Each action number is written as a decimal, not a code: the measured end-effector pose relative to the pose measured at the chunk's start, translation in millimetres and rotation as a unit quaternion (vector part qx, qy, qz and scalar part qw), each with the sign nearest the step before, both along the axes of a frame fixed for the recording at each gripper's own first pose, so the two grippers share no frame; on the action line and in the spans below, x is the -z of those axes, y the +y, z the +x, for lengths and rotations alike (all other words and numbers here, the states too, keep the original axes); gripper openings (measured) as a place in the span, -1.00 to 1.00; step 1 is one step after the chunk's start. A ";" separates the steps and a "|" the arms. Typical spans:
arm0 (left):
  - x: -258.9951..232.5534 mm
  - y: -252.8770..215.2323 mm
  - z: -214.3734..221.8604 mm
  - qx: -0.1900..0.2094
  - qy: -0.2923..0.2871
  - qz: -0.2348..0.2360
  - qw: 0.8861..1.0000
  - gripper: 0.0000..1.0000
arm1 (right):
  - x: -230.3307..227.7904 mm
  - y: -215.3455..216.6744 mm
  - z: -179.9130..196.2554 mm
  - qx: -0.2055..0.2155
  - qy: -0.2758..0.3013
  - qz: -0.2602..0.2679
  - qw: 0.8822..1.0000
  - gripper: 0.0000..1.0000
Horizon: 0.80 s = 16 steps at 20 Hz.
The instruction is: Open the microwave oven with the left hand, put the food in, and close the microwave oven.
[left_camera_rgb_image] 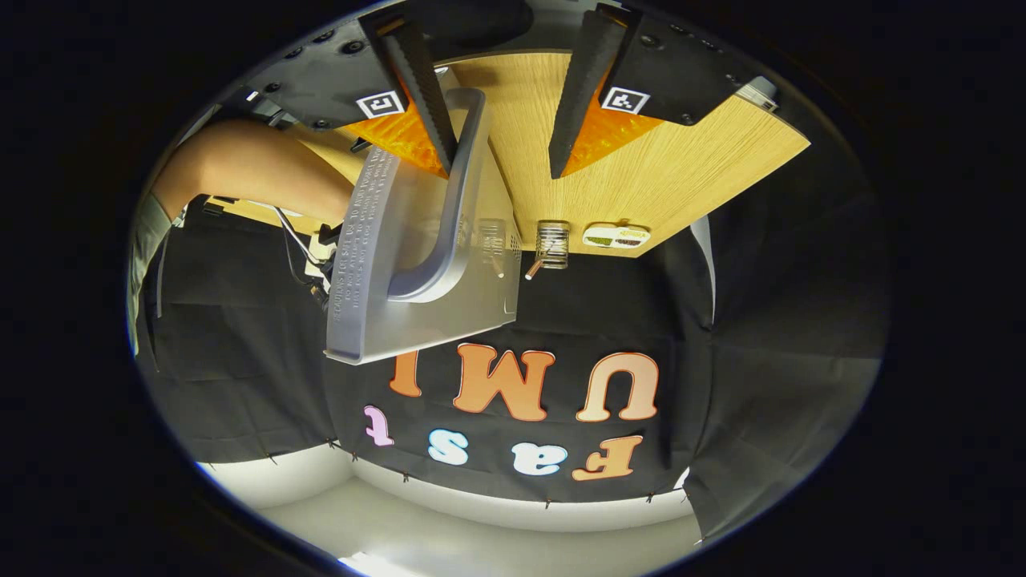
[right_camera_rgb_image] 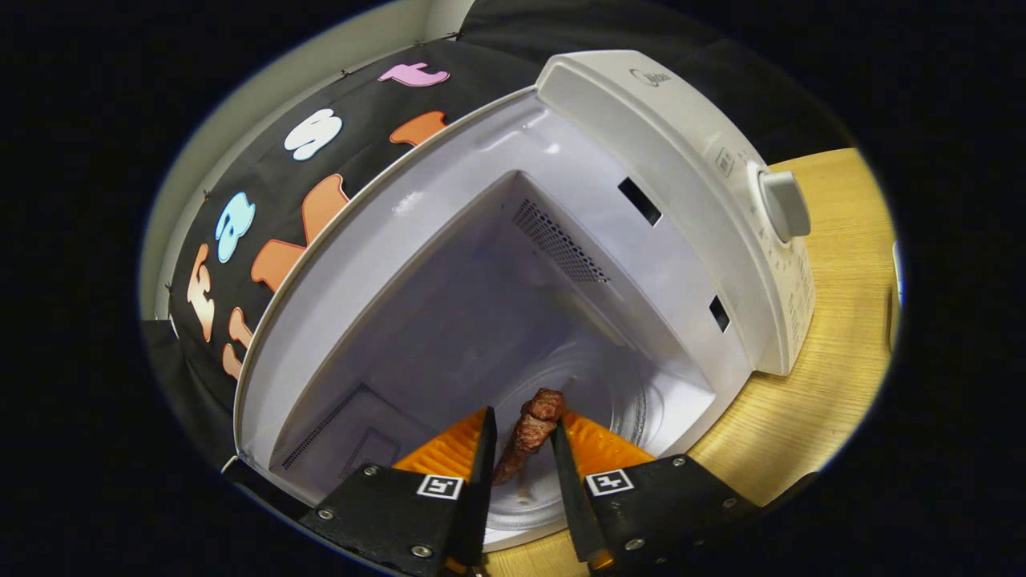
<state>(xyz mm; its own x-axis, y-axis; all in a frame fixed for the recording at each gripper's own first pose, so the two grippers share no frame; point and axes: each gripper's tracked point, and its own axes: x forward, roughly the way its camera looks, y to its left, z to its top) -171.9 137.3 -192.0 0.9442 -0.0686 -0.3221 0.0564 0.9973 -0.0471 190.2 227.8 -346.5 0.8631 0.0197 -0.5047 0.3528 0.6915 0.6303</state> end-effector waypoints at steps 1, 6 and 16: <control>0.4 -1.4 -0.5 -0.001 0.000 0.003 1.000 0.48 | 3.7 3.5 -1.4 -0.009 0.011 0.009 1.000 0.07; -0.1 -9.1 1.6 0.000 0.000 0.004 1.000 0.32 | 8.1 4.8 -18.7 -0.055 0.036 -0.034 0.997 0.54; -9.3 -32.2 2.7 0.015 -0.018 0.011 1.000 0.32 | 7.6 -1.6 -26.1 -0.148 0.108 -0.140 0.973 0.90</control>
<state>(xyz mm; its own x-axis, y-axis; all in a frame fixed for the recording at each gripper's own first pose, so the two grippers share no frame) -169.3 105.1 -182.7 0.9528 -0.0914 -0.2894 0.0885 0.9958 -0.0233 164.1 226.2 -354.1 0.7132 0.0871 -0.6955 0.2153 0.9171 0.3355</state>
